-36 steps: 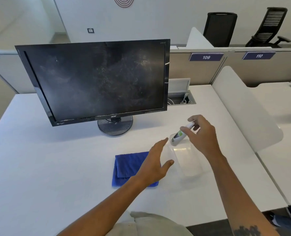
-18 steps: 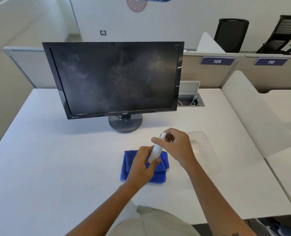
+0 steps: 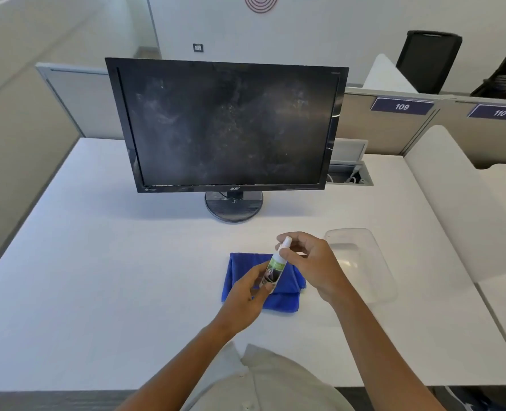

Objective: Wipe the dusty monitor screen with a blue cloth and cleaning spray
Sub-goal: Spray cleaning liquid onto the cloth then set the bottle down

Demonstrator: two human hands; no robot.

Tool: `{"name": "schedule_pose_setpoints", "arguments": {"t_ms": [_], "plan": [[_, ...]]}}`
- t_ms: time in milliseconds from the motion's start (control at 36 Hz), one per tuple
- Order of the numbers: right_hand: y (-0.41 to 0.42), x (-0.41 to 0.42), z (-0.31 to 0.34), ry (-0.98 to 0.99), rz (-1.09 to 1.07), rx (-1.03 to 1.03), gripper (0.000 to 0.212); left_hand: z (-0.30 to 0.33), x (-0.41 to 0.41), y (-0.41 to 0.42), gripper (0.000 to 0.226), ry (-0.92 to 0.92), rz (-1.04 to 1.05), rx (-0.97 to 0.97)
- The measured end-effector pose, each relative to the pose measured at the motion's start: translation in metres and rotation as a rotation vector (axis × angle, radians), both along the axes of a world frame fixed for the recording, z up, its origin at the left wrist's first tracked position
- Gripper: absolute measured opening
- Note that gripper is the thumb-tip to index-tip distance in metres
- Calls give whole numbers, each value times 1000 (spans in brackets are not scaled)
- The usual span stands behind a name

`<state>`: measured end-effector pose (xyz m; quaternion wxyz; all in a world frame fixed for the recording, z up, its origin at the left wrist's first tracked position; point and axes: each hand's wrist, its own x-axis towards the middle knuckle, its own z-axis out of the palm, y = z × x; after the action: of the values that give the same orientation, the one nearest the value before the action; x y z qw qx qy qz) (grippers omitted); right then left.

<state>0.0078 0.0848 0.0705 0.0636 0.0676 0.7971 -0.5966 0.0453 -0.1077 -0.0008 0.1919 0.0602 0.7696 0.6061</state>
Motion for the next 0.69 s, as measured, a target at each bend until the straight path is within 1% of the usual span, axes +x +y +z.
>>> {"name": "schedule_pose_setpoints", "arguments": {"t_ms": [194, 389, 528, 639, 694], "plan": [[-1, 2, -3, -56, 46, -105, 35, -7, -2, -1, 45, -5, 37, 3], [0, 2, -5, -71, 79, -191, 40, -12, -6, 1, 45, 3, 63, -26], [3, 6, -13, -116, 85, -309, 32, -11, -6, 5, 42, -40, 1, 31], [3, 14, -24, -182, 90, -393, 38, -10, -2, 8, 41, -112, -25, 98], [2, 19, -30, -209, 94, -441, 46, -9, 0, 9, 39, -132, -35, 129]]}}
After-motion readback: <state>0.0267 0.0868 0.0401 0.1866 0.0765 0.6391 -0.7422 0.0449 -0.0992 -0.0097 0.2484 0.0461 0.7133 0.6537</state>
